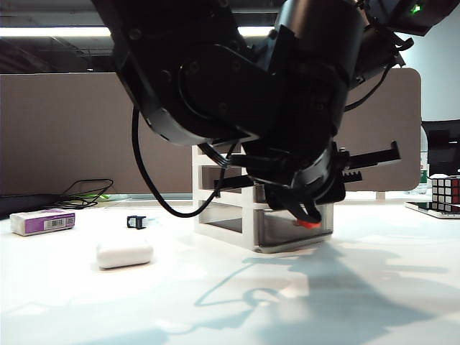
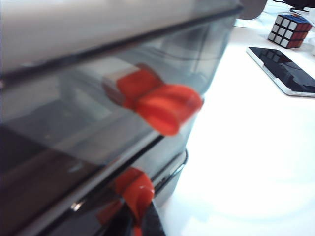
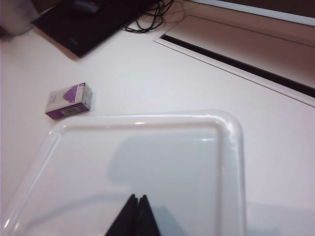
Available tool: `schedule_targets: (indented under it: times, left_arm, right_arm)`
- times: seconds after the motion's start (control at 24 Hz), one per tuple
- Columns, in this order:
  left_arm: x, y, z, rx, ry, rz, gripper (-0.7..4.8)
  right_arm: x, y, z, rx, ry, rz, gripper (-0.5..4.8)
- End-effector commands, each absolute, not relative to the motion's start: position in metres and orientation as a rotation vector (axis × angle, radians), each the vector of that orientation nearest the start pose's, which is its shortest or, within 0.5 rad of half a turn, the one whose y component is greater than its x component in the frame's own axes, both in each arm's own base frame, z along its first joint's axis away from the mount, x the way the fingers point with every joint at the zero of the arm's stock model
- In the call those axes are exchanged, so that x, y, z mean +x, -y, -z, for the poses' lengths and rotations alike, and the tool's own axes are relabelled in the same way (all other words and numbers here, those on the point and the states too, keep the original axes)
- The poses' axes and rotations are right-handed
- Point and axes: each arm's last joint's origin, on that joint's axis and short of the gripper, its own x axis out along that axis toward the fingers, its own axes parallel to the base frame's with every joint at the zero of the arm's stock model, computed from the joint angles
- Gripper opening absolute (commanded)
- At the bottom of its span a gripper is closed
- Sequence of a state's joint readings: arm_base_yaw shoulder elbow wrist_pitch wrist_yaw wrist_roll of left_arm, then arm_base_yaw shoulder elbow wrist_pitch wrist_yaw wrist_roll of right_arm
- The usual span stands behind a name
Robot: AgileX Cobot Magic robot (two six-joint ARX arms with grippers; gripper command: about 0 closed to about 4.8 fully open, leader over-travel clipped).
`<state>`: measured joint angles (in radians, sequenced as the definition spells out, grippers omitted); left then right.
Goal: Open the second layer of the drawer on the table, pick up the earphone case on the table and put it in, and finally close the drawer.
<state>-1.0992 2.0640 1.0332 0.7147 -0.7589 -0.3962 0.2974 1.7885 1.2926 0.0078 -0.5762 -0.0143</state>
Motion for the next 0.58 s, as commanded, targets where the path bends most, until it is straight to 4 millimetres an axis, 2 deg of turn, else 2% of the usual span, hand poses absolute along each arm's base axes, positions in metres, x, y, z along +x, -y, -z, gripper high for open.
schedule_targets:
  times: [0.04, 0.42, 0.58]
  left_arm:
    - [0.197, 0.353, -0.119, -0.073, -0.318, 0.329, -0.06]
    - [0.201, 0.349, -0.116, -0.053, -0.336, 0.313, -0.06]
    - [0.201, 0.35, -0.116, -0.053, -0.342, 0.333, -0.06]
  right_arm:
    - [0.377, -0.136, -0.248, 0.078, -0.534, -0.916, -0.05]
    - [0.367, -0.145, -0.266, 0.065, -0.466, -1.018, -0.05]
    - [0.365, -0.147, -0.263, 0.069, -0.506, -1.017, -0.05]
